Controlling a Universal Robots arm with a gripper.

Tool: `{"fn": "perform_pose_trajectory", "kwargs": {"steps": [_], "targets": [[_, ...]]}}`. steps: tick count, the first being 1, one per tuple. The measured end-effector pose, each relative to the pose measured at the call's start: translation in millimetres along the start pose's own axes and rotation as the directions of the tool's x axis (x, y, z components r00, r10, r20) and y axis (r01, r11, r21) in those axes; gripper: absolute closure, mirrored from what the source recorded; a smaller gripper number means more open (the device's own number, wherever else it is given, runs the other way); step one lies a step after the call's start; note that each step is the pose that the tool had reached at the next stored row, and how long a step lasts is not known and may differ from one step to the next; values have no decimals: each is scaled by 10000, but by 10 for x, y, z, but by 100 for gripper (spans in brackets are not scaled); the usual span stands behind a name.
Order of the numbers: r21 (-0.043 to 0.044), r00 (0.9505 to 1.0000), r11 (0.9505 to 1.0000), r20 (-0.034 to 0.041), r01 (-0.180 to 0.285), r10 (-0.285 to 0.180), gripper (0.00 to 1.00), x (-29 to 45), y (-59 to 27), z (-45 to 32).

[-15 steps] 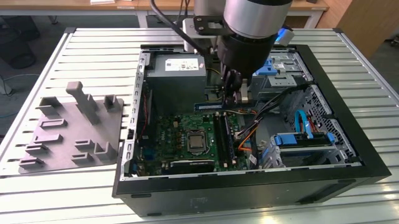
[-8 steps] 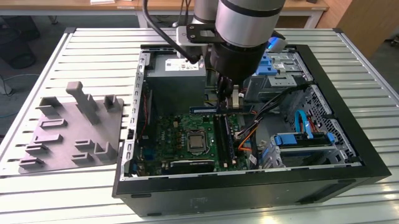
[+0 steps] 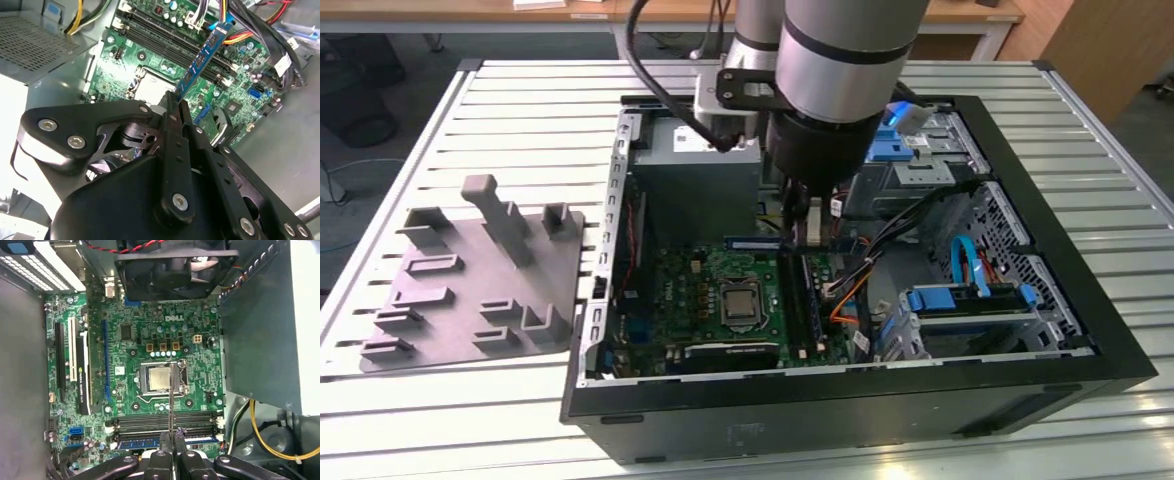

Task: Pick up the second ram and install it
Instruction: 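Pick up the second ram and move it above second insertion slot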

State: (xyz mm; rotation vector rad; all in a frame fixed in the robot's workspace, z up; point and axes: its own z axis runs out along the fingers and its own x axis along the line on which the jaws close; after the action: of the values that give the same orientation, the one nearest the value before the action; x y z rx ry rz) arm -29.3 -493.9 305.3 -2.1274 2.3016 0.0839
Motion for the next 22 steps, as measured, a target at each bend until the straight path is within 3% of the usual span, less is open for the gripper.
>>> {"fn": "perform_pose_trajectory", "kwargs": {"steps": [7,11,22], "targets": [[0,10000,10000,1,-1,1,86,27,78,130],[0,10000,10000,0,0,0,86,30,78,201],[0,10000,10000,-3,-1,1,86,31,78,210]]}}
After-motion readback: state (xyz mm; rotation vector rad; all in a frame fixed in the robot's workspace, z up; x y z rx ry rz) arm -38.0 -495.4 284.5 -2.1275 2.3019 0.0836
